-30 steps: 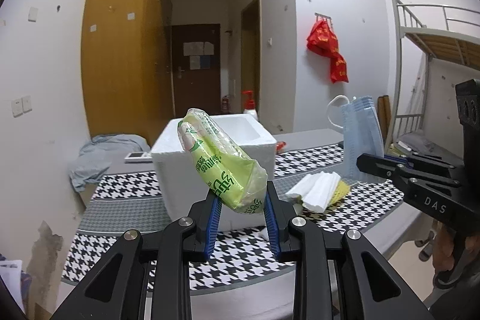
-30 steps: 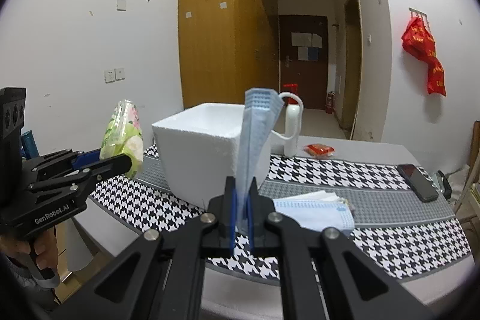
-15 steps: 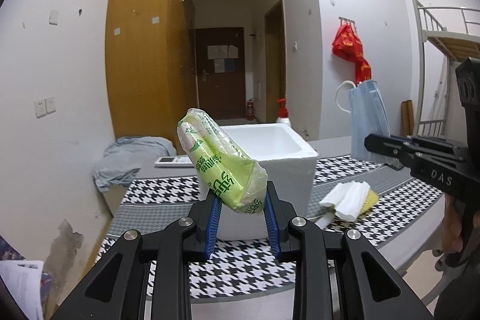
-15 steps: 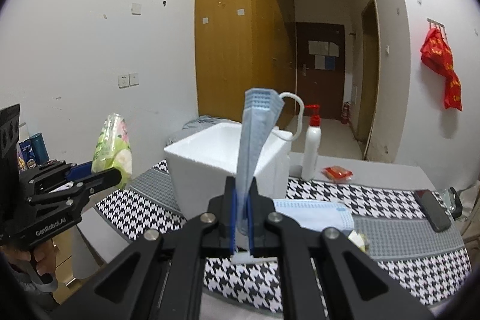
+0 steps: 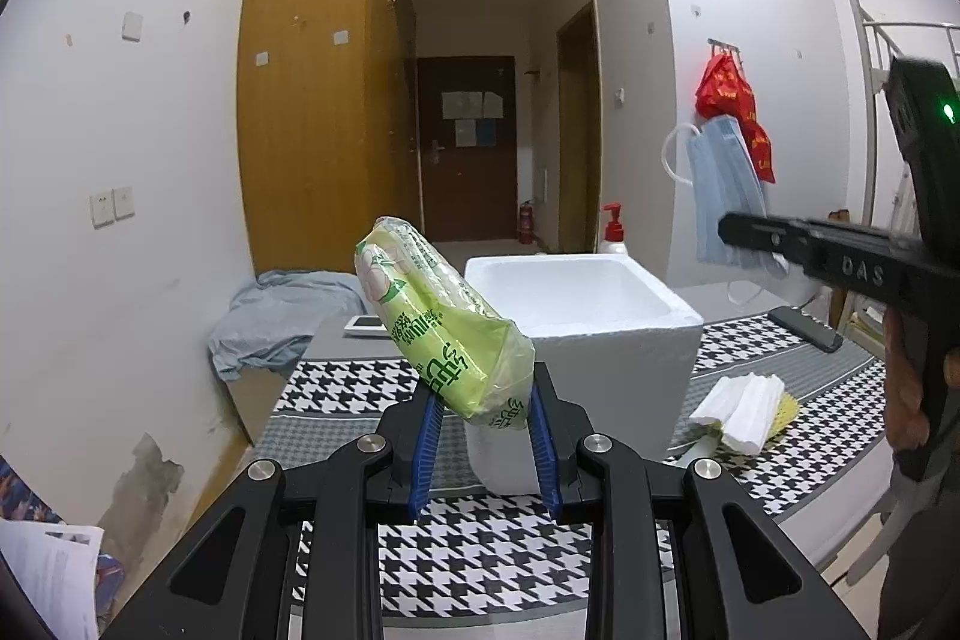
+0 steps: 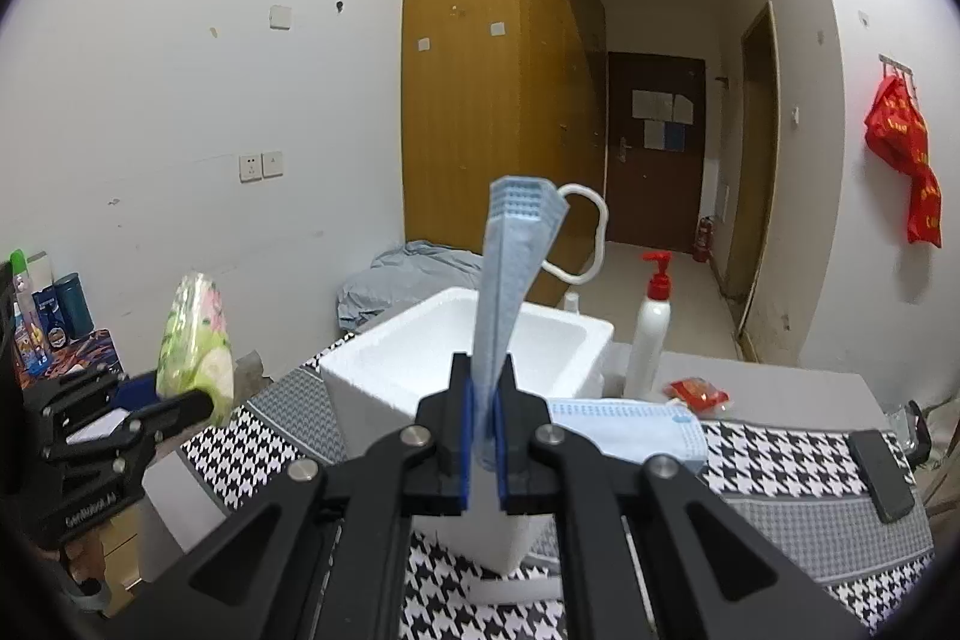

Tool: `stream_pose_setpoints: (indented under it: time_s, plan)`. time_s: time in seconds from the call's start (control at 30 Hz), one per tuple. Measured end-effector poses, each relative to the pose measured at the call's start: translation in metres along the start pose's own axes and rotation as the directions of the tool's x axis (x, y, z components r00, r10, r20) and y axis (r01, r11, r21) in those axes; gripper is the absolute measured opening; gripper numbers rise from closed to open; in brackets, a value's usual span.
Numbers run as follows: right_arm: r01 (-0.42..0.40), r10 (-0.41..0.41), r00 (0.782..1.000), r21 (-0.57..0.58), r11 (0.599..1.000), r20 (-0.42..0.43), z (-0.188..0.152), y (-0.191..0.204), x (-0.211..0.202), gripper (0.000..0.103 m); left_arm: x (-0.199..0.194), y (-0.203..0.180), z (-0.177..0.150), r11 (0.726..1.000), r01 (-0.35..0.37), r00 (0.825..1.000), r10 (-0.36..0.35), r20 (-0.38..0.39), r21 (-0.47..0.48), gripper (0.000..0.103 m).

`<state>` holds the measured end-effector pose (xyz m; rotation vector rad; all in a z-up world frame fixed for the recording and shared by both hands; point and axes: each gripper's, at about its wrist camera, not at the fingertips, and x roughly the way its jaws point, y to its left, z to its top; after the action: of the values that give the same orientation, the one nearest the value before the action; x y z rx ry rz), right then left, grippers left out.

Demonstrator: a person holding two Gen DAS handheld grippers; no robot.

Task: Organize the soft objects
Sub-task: 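Carry the blue mask in the right tool over the white foam box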

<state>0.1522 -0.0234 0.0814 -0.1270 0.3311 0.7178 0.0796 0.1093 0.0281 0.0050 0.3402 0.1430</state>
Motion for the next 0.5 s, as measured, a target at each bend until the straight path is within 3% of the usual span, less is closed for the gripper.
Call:
stream_pose_setpoints:
  time_s: [0.5]
  plan:
    - [-0.027,0.026,0.999,-0.042,0.999,-0.03,0.019,0.018,0.044,0.008,0.014,0.02,-0.01,0.999,-0.021,0.999,0.02,-0.038,-0.035,0.029]
